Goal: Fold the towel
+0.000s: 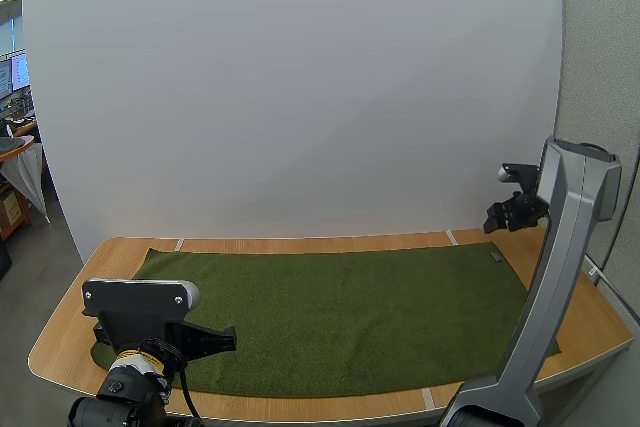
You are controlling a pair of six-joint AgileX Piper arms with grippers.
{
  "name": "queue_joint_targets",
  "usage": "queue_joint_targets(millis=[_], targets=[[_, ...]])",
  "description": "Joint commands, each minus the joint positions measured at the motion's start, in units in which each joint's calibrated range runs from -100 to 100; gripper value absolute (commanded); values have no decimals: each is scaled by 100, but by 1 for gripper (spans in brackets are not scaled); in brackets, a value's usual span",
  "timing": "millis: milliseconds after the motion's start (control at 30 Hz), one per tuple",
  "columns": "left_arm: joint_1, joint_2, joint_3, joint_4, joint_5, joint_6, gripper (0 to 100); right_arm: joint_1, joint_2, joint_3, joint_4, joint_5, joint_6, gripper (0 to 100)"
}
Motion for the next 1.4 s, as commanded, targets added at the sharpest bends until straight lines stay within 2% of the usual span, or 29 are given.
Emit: queue_joint_targets(millis=[0,833,1367], targets=[[-15,-21,0,11,-125,-10,0,-18,-26,-84,31,180,-276,100],[-15,-21,0,11,-125,-10,0,85,420,-100,65,72,-483,100],[-15,-21,0,11,-125,-10,0,97,420,-100,162,960,-483,100]])
